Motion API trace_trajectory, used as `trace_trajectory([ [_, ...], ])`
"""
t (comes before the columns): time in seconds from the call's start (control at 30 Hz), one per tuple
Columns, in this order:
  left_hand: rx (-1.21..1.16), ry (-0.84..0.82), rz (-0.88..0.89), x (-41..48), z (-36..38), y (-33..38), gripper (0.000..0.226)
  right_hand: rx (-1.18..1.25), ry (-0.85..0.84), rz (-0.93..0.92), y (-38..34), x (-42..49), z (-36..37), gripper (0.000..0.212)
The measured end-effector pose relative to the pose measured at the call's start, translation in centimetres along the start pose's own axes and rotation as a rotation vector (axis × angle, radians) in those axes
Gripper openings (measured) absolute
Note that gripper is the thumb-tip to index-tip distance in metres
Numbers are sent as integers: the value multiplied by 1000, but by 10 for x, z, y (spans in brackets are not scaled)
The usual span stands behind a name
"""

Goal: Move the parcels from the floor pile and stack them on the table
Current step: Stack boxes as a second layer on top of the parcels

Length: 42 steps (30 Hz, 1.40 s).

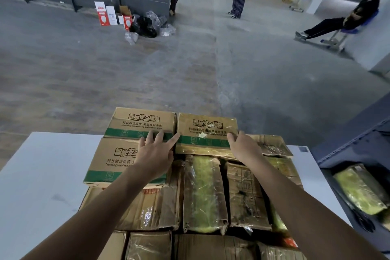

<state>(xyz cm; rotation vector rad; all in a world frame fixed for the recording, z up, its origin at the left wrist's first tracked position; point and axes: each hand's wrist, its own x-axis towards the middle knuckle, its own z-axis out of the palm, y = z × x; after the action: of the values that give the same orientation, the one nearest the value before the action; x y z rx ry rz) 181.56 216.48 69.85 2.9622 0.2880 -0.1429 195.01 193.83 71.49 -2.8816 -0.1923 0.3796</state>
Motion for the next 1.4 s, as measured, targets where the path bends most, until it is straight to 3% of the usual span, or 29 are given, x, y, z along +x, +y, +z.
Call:
trace_trajectory([
  [0.7,-89,70,107,-14,-22,3,57,-120,208,-58,-35,-71,-6,50],
  [0.97,-257,112,53,-69,-41,6,48,17,185,-300,-57,-118,1,50],
  [1.27,-357,264,-200,-196,-40,1,59,84,57,-611,-69,-200,16,45],
  [1.4,-316,308,-309,-269,-29,-9,52,113,3,-745,-87,-243,40,42],
])
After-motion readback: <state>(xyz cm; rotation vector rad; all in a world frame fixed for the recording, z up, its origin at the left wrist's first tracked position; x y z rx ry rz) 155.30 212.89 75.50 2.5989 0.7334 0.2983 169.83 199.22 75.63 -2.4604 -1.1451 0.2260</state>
